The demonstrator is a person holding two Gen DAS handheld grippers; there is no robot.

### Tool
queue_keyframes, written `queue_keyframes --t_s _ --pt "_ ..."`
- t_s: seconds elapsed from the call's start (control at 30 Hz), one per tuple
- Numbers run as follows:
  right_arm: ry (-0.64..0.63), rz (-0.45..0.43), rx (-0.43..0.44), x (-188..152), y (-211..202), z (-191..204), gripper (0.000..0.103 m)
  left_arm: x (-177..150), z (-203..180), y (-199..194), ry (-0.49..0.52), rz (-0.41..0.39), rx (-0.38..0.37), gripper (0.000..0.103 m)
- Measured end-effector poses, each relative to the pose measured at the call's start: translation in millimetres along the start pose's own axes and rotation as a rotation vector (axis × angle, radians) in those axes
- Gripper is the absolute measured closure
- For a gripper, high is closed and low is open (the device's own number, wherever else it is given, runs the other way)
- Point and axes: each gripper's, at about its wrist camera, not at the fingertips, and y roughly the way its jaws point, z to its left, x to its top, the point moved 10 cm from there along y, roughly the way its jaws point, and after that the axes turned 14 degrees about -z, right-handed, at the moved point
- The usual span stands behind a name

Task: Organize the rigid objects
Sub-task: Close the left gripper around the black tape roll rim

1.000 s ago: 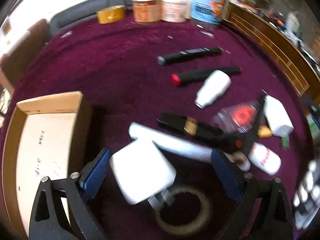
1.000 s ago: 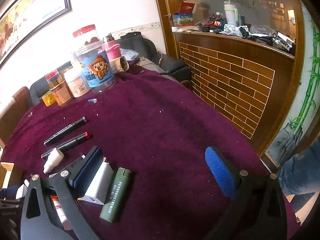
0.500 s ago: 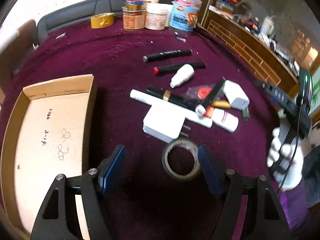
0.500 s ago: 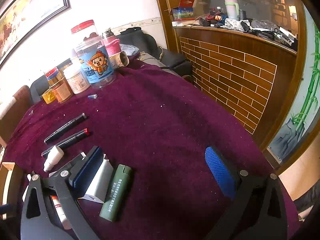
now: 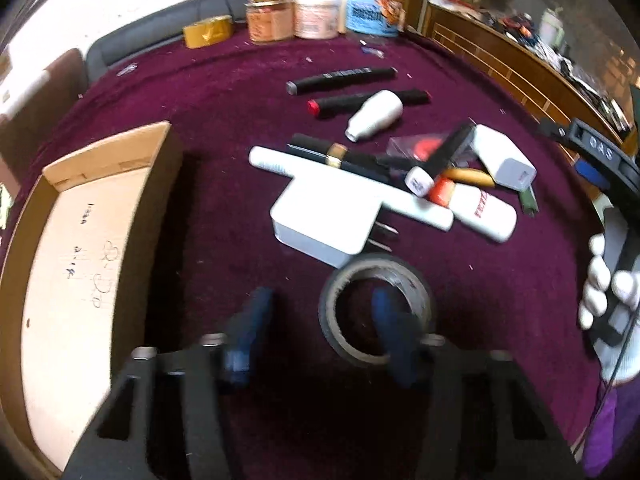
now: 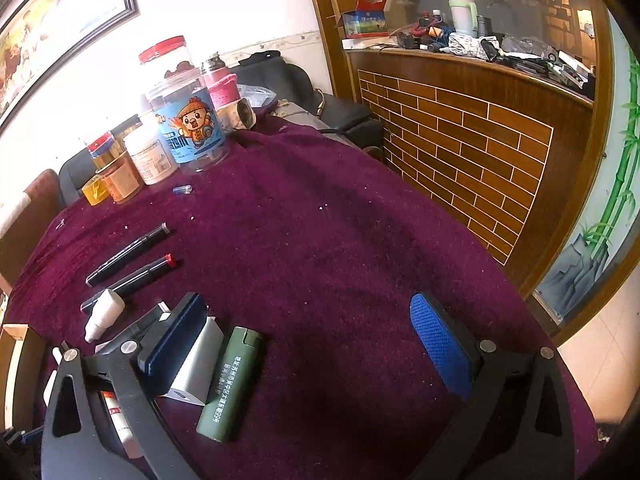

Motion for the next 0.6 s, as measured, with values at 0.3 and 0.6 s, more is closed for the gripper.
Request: queue_keyframes --t_s 0.3,0.6 --pt "0.009 0.023 -0.011 -4 3 -3 0.001 -1 -1 -3 -0.098 0.013 -0.071 0.084" --pt "0.032 0.034 -0.017 -5 4 -9 0.001 1 -13 -1 -0.047 -0.022 -0.037 0.096"
